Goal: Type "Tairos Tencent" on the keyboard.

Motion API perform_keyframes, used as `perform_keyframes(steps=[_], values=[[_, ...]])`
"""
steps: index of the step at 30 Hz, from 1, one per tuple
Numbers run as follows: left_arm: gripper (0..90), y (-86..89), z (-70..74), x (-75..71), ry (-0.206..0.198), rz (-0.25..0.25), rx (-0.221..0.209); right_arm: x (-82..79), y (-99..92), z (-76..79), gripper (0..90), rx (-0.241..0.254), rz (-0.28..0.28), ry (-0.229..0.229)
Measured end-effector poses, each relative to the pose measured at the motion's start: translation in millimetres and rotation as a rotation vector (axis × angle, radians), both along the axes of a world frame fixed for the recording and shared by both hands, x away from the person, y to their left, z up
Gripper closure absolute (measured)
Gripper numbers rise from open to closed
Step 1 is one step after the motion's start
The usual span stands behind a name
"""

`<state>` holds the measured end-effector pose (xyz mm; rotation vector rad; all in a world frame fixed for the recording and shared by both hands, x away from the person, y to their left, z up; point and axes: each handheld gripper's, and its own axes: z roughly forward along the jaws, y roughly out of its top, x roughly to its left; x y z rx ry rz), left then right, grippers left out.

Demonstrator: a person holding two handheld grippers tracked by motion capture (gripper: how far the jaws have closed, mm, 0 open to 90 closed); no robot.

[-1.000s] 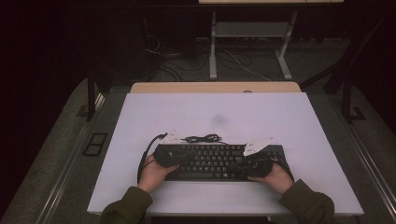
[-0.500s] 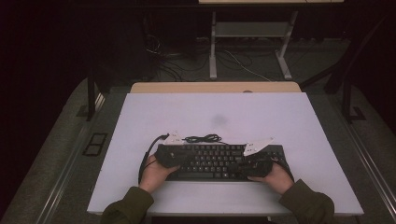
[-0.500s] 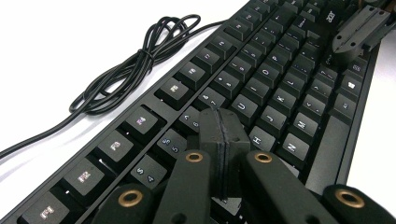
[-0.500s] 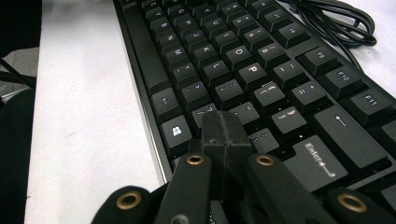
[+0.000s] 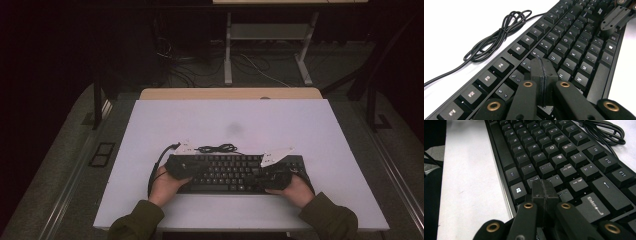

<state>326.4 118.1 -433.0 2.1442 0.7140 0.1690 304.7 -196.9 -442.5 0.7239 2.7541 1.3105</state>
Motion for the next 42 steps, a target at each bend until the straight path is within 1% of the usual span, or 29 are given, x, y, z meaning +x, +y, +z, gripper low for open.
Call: perform_keyframes(steps=[2, 3, 6, 12, 13, 14, 15, 18, 21, 22, 23, 24, 27, 32, 35, 39, 40, 42], values=[[89.1, 1.0, 0.9, -0.3, -0.001, 0.0, 0.001, 0.0, 0.1, 0.0, 89.3, -0.001, 0.0, -0.001], [89.1, 1.5, 1.0, -0.5, -0.002, 0.002, -0.008, -0.1, 0.1, 0.1, 89.4, -0.001, 0.001, -0.001], [84.3, 4.5, 2.7, -1.7, 0.001, 0.005, -0.014, -0.3, 0.3, 0.2, 89.3, -0.003, 0.0, -0.001], [67.4, 12.7, 5.2, -4.9, -0.005, 0.02, -0.04, -0.3, 0.3, 0.2, 89.4, -0.003, 0.0, -0.001], [63.8, 14.2, 5.8, -5.5, -0.01, 0.019, -0.039, -0.3, 0.3, 0.2, 89.4, -0.002, 0.0, -0.001], [60.3, 15.7, 6.5, -6.3, -0.006, 0.018, -0.039, -0.2, 0.2, 0.2, 89.4, -0.002, 0.001, -0.001], [58.1, 17.0, 6.7, -6.9, -0.008, 0.015, -0.045, -0.1, 0.2, 0.2, 89.4, -0.002, 0.0, -0.001], [49.5, 20.3, 6.8, -8.9, -0.013, 0.007, -0.046, -0.1, 0.2, 0.3, 89.4, -0.003, 0.001, -0.002], [43.1, 23.1, 6.0, -10.9, -0.01, 0.01, -0.049, -0.1, 0.2, 0.2, 89.4, -0.003, 0.0, -0.001], [41.2, 24.6, 5.9, -11.3, -0.014, 0.006, -0.043, -0.1, 0.2, 0.3, 89.4, -0.003, 0.0, -0.001], [39.5, 25.4, 5.5, -12.1, -0.012, 0.009, -0.048, -0.2, 0.3, 0.3, 89.4, -0.004, 0.001, -0.002], [37.5, 26.9, 5.5, -12.5, -0.017, 0.008, -0.042, -0.2, 0.3, 0.4, 89.4, -0.005, 0.001, -0.003], [34.3, 30.3, 4.9, -14.1, -0.019, 0.015, -0.047, 0.4, 0.4, 0.8, 89.4, 0.001, -0.003, 0.004], [33.1, 35.9, 3.6, -15.5, -0.019, 0.025, -0.058, 1.0, 0.3, 5.8, 89.3, 0.023, -0.003, -0.008], [32.4, 37.8, 2.6, -16.1, -0.015, 0.025, -0.058, 2.9, 0.4, 8.2, 89.0, 0.037, -0.01, -0.011], [30.5, 37.8, 2.4, -16.8, -0.017, 0.027, -0.062, 5.3, 2.0, 9.6, 80.9, 0.059, -0.019, -0.006], [30.2, 37.6, 2.5, -17.1, -0.016, 0.027, -0.063, 6.1, 2.4, 9.9, 77.8, 0.063, -0.015, -0.005], [29.3, 37.2, 2.5, -17.4, -0.014, 0.028, -0.064, 7.3, 4.5, 10.3, 68.3, 0.071, -0.017, 0.003]])
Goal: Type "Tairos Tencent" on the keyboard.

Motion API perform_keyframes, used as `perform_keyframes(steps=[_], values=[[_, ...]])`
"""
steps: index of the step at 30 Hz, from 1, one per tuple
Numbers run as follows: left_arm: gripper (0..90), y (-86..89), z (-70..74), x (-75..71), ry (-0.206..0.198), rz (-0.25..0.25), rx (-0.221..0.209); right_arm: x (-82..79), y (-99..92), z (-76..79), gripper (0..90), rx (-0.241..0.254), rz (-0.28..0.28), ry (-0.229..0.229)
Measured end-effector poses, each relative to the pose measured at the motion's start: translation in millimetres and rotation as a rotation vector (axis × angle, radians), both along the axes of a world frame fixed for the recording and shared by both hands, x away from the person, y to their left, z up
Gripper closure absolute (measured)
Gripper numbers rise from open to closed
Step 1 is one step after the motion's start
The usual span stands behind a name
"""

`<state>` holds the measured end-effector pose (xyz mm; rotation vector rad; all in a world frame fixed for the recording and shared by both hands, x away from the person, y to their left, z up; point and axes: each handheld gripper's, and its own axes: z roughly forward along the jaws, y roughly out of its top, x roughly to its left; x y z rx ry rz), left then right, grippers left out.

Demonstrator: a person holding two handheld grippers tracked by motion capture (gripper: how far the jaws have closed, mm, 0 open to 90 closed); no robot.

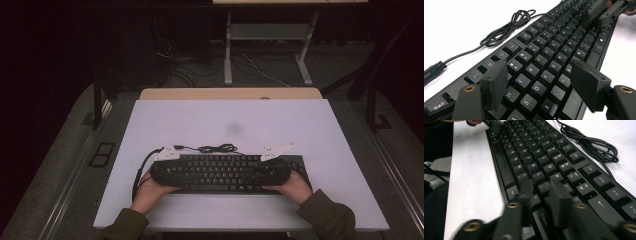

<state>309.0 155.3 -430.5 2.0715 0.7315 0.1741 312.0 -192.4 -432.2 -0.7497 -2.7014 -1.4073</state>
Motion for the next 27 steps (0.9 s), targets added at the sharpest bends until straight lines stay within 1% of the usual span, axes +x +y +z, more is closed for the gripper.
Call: perform_keyframes(steps=[2, 4, 6, 10, 14, 17, 19, 21, 24, 27], values=[[29.1, 0.2, -0.3, -0.1, 0.002, -0.002, 0.0, 1.3, 3.0, -0.1, 58.4, 0.014, -0.009, 0.009], [28.5, 0.3, -0.5, -0.2, 0.003, -0.001, -0.001, 2.9, 6.6, 0.1, 50.4, 0.013, -0.01, 0.013], [28.3, 0.9, -0.1, -0.4, 0.003, 0.001, -0.002, 3.9, 10.1, 0.6, 45.1, 0.017, -0.015, 0.004], [28.2, 2.8, 1.1, -0.5, 0.001, 0.006, -0.01, 6.7, 17.1, 1.2, 36.2, 0.038, -0.029, 0.006], [28.8, 4.6, 1.7, -0.5, 0.002, 0.016, -0.017, 9.8, 23.1, 1.8, 30.0, 0.051, -0.037, 0.0], [29.5, 5.7, 2.2, 0.2, -0.003, 0.015, -0.015, 11.9, 26.6, 2.8, 27.1, 0.059, -0.043, -0.009], [30.1, 5.7, 2.2, 0.0, -0.002, 0.019, -0.019, 14.0, 28.7, 3.3, 24.9, 0.073, -0.051, -0.008], [30.8, 6.2, 2.5, 0.2, -0.004, 0.018, -0.016, 16.2, 31.1, 3.2, 22.4, 0.075, -0.051, -0.009], [33.2, 6.9, 2.7, 0.7, -0.007, 0.027, -0.018, 19.0, 34.6, 3.3, 21.1, 0.078, -0.054, -0.012], [37.6, 8.1, 2.7, 1.7, -0.01, 0.039, -0.017, 21.5, 37.9, 4.1, 20.2, 0.086, -0.053, -0.018]])
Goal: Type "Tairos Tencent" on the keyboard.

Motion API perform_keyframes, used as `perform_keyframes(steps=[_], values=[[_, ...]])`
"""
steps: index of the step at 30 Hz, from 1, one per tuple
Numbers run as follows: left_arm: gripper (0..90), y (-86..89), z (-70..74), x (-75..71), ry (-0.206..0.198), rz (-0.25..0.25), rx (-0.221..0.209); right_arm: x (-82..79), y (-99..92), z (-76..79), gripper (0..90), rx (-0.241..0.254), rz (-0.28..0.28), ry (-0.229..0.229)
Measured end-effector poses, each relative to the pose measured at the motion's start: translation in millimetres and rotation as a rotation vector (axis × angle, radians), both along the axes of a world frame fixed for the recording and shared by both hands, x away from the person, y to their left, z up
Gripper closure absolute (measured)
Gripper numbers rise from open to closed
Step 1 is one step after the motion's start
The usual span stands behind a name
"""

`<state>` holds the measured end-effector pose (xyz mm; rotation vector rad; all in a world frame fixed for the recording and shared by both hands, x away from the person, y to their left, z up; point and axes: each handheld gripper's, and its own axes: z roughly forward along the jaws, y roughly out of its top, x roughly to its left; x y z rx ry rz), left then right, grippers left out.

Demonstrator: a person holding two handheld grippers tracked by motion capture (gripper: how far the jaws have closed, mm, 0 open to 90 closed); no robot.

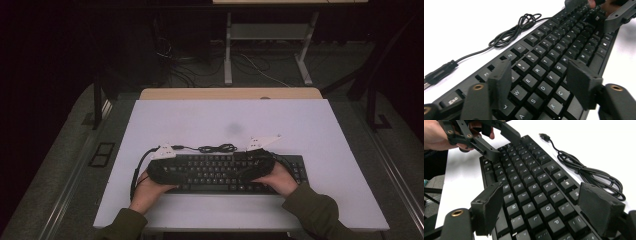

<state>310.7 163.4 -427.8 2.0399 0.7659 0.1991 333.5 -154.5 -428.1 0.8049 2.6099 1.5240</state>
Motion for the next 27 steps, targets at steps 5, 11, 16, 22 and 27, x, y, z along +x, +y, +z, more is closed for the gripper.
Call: perform_keyframes(steps=[5, 11, 16, 22, 27], values=[[46.7, 2.1, -0.7, 2.9, -0.004, 0.014, 0.001, 3.0, 3.9, 1.2, 20.1, 0.011, -0.005, -0.007], [64.7, 3.9, -2.4, 5.8, 0.002, 0.029, 0.014, 2.8, 6.0, -0.3, 19.9, 0.014, -0.001, -0.004], [80.9, 1.6, -3.4, 8.8, 0.011, 0.021, 0.02, 2.1, 8.2, -3.0, 19.8, 0.006, 0.003, -0.001], [89.2, -3.3, -4.0, 10.7, 0.02, 0.001, 0.028, 1.9, 9.0, -3.1, 19.7, 0.006, 0.004, -0.001], [89.2, -5.9, -6.3, 12.1, 0.024, -0.001, 0.037, 1.6, 9.0, -2.8, 19.7, 0.008, 0.0, -0.001]])
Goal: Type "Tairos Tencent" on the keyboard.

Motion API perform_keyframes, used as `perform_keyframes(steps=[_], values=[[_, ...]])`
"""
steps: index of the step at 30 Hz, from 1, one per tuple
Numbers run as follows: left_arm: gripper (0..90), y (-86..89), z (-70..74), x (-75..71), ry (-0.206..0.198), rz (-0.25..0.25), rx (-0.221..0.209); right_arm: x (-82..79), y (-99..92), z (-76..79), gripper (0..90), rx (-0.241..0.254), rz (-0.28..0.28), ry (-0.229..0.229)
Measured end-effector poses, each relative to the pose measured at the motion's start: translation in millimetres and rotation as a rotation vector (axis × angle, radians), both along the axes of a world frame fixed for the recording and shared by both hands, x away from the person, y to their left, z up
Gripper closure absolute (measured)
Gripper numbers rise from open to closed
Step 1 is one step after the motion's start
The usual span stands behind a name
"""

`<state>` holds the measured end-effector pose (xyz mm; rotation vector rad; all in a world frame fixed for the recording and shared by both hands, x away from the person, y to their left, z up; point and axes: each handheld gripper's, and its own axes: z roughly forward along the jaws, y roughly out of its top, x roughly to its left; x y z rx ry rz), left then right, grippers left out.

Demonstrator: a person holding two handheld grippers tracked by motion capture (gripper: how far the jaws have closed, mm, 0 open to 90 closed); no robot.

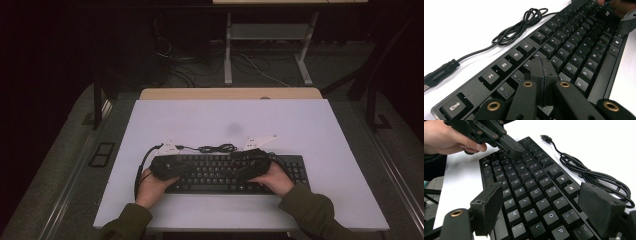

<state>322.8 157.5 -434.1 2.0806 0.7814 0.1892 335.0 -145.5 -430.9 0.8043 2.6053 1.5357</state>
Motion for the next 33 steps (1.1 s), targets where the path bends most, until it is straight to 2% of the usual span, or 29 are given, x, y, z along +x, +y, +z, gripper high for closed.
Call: perform_keyframes(steps=[9, 22, 31, 33], values=[[89.2, -4.1, -3.2, 0.6, 0.009, -0.01, 0.021, -0.2, 0.5, -0.1, 19.7, -0.004, 0.003, -0.001], [89.2, -5.2, -5.8, 1.0, 0.012, -0.006, 0.028, -0.6, 0.8, -0.1, 19.8, -0.005, 0.003, -0.001], [89.2, -4.4, -4.5, 0.6, 0.014, -0.008, 0.027, -0.5, 1.1, 0.2, 19.7, -0.004, 0.003, -0.004], [89.2, -3.4, -3.6, 0.4, 0.01, -0.008, 0.015, -0.5, 0.8, 0.7, 19.7, -0.005, 0.003, -0.005]])
